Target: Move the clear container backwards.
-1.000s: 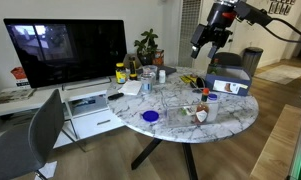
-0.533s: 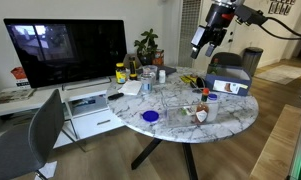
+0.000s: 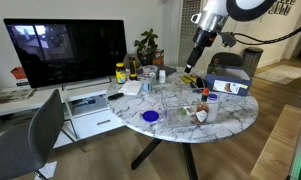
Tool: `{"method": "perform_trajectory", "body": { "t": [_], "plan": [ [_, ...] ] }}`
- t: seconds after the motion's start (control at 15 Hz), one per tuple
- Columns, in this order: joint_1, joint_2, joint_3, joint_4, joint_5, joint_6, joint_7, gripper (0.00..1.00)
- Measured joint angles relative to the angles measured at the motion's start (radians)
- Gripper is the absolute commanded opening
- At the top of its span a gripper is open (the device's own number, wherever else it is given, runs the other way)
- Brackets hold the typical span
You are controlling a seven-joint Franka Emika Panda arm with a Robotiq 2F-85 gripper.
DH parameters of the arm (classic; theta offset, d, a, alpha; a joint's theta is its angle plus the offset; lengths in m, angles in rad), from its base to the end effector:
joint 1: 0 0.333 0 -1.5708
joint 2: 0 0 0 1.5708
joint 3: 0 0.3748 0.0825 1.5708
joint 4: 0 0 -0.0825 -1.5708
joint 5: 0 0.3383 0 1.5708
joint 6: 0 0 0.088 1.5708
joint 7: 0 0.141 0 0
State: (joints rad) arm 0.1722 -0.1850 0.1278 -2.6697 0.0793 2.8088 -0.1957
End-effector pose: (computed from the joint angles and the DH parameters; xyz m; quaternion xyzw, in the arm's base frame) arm 0.3947 0.1196 0.3928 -0.9646 -0.2089 -0.1603 0.0154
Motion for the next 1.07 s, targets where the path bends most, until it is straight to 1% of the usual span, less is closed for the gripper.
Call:
{"method": "perform_trajectory", "body": {
  "t": [0.13,0.4,0.53,0.67,0.8,1.07],
  "plan": [
    [0.001,0.091,-0.010,0.043,-0.020,0.017,-0.098,1.00],
    [-0.007,0.246,-0.011,0.136,-0.026,0.030,-0.323,1.00],
    [-0.025,0.303,-0.003,0.174,-0.025,0.041,-0.424,1.00],
    [-0.058,0.345,0.022,0.199,-0.006,0.068,-0.502,1.00],
    [-0.084,0.369,0.047,0.214,0.018,0.078,-0.545,1.00],
    [-0.090,0.374,0.056,0.221,0.023,0.079,-0.553,1.00]
  ]
}}
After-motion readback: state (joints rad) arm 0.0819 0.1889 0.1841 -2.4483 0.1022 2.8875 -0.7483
